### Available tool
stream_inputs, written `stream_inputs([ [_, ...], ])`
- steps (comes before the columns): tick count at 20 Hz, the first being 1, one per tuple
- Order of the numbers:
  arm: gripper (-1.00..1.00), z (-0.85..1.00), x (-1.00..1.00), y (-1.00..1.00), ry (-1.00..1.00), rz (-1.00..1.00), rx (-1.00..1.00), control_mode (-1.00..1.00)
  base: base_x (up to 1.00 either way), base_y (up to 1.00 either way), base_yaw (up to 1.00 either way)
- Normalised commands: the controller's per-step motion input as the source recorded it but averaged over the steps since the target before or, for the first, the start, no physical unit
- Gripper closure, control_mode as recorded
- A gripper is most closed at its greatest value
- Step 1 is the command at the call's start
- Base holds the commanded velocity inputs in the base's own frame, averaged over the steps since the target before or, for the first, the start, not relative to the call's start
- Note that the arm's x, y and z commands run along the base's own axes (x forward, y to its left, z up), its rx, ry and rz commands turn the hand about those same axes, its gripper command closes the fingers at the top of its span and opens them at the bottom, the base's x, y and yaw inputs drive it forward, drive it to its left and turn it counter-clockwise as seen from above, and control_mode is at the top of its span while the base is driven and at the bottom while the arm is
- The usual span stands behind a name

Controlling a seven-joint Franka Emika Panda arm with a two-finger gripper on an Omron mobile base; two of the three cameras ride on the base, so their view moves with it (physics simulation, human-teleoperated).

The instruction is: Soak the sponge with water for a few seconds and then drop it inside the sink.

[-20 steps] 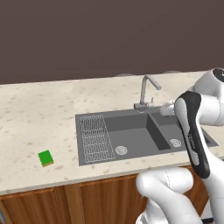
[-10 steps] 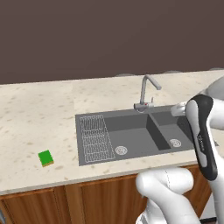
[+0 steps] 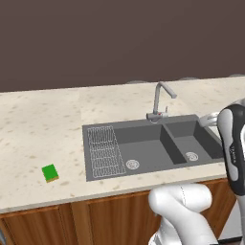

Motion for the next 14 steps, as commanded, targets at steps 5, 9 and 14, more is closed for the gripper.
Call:
stream_inputs([
  [5,-1.0,0.0,0.13,-0.21,-0.02,0.01,0.0,-1.0,0.0,0.0,0.0],
  [9,-1.0,0.0,0.33,-0.04,0.0,0.01,0.0,-1.0,0.0,0.0,0.0],
  [14,-1.0,0.0,0.51,0.0,0.0,0.02,0.0,-1.0,0.0,0.0,0.0],
])
